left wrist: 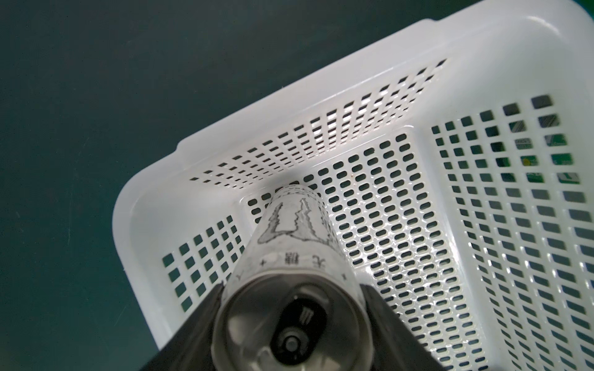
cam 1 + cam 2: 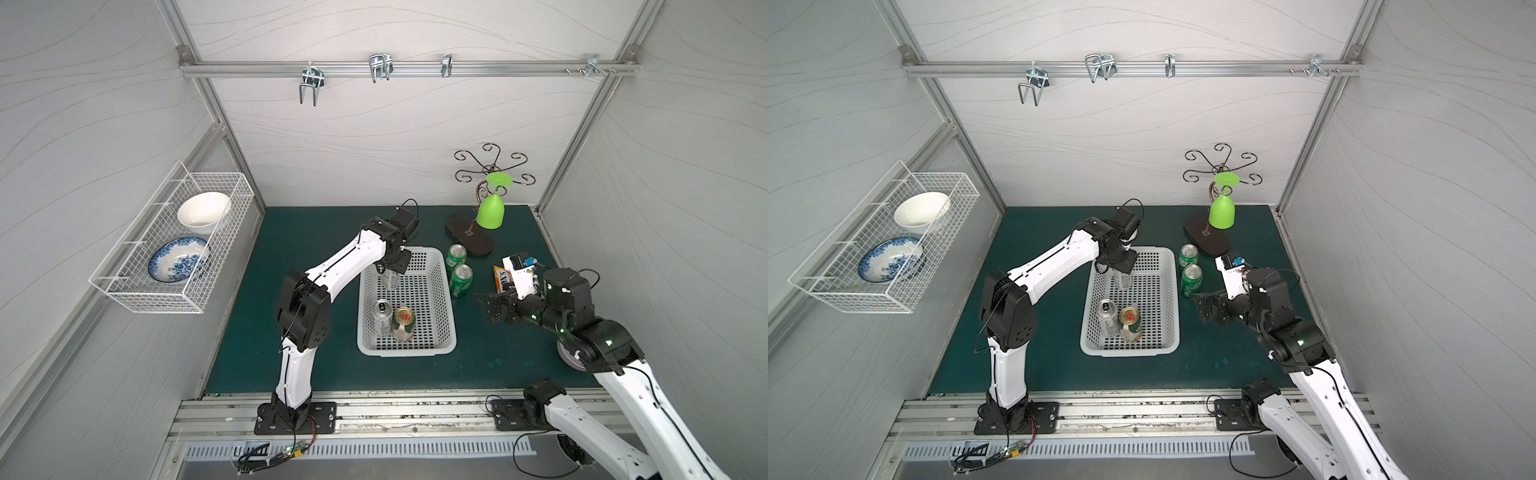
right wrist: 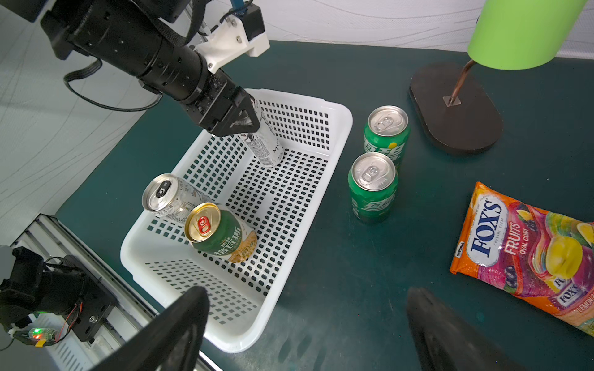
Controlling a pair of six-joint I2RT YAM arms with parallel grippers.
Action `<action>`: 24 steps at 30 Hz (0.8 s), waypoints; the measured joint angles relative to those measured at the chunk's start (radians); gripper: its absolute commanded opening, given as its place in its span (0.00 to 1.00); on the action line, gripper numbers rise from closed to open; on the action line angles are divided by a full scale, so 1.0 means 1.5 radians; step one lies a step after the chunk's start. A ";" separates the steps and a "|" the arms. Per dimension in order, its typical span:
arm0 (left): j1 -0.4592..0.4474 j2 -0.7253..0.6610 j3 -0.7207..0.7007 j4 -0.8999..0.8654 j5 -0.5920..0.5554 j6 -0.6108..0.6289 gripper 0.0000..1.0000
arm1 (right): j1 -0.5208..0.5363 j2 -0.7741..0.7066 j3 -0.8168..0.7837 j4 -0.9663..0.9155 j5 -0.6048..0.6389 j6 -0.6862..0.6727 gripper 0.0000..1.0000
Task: Take out the drinks from the basket
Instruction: Pick up the drink from the basket.
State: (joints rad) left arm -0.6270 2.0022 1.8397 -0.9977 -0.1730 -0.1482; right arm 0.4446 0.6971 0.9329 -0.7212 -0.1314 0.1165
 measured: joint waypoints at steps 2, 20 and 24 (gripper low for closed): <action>-0.002 0.000 0.000 0.000 -0.003 0.001 0.46 | 0.000 0.000 0.000 0.000 0.000 0.000 0.99; -0.005 -0.123 0.106 -0.108 -0.021 0.036 0.43 | 0.000 0.009 -0.003 0.004 -0.001 0.000 0.99; -0.004 -0.146 0.157 -0.137 -0.049 0.051 0.42 | 0.000 0.010 -0.011 0.006 -0.002 0.005 0.99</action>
State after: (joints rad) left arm -0.6331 1.7828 2.0747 -1.2026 -0.2466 -0.0715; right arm 0.4446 0.7116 0.9161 -0.7120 -0.1345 0.1234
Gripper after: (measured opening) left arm 0.619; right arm 0.991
